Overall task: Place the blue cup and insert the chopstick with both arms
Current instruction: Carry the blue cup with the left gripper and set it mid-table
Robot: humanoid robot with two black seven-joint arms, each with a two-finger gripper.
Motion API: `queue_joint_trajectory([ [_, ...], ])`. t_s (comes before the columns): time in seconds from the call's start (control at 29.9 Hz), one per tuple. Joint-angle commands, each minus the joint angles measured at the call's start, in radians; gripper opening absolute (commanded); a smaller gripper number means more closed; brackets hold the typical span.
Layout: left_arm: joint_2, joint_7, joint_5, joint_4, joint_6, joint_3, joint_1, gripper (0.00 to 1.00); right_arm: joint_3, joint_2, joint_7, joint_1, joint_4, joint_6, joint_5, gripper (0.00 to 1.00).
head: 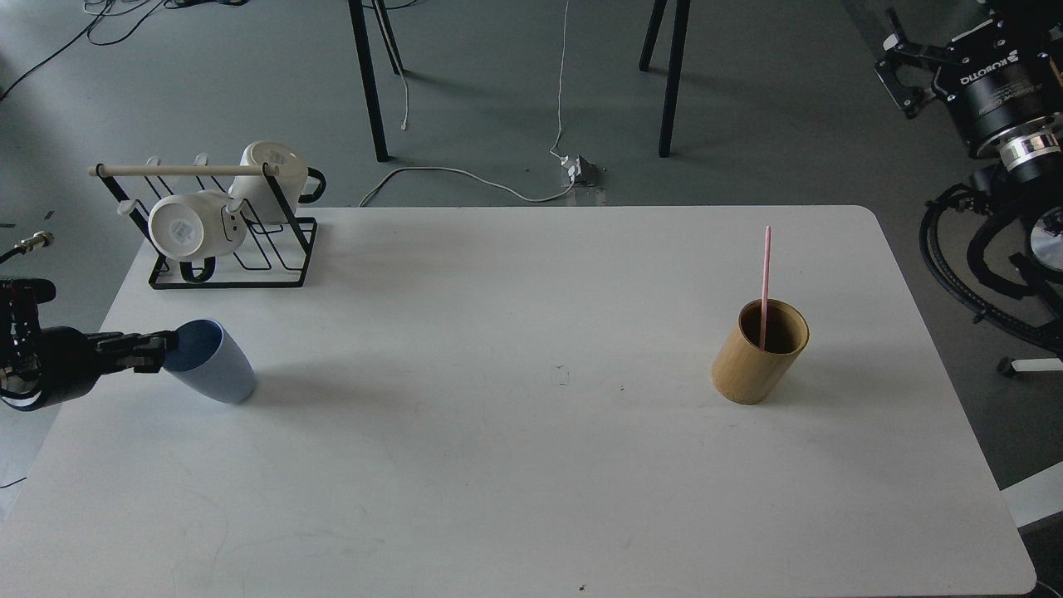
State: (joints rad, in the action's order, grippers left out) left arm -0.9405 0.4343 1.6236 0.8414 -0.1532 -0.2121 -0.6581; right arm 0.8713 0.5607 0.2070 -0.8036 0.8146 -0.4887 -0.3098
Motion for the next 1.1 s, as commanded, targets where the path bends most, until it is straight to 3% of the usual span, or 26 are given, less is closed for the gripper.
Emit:
queue_joint_trajectory([
  [0.0,0.000,0.007,0.001,0.030,-0.012,0.000,-0.050,0.03,0.001,0.007,0.000,0.000,0.000,0.000,0.000,1.00],
  [0.2,-0.009,-0.012,0.013,0.183,-0.182,0.002,-0.236,0.02,0.005,0.010,0.000,-0.012,0.000,0.000,0.000,1.00],
  [0.33,0.005,-0.098,0.074,0.292,-0.284,0.000,-0.346,0.02,0.005,0.013,-0.003,-0.031,0.001,0.000,0.000,1.00],
  [0.4,0.041,-0.120,0.108,0.358,-0.334,0.000,-0.399,0.02,0.006,0.025,-0.003,-0.035,0.009,0.000,0.000,1.00],
  [0.53,0.147,-0.175,0.191,0.424,-0.336,0.000,-0.455,0.02,0.002,0.056,-0.005,-0.057,0.017,0.000,0.001,1.00],
  [0.6,0.213,-0.196,0.260,0.424,-0.336,0.002,-0.462,0.02,0.001,0.057,-0.006,-0.062,0.017,0.000,0.001,1.00],
  [0.87,0.563,-0.203,0.444,0.367,-0.336,0.020,-0.451,0.02,-0.003,0.103,-0.015,-0.063,0.020,0.000,0.012,1.00],
  [1.07,0.742,-0.200,0.501,0.220,-0.336,0.062,-0.439,0.02,-0.003,0.162,-0.015,-0.069,0.021,0.000,0.035,1.00],
])
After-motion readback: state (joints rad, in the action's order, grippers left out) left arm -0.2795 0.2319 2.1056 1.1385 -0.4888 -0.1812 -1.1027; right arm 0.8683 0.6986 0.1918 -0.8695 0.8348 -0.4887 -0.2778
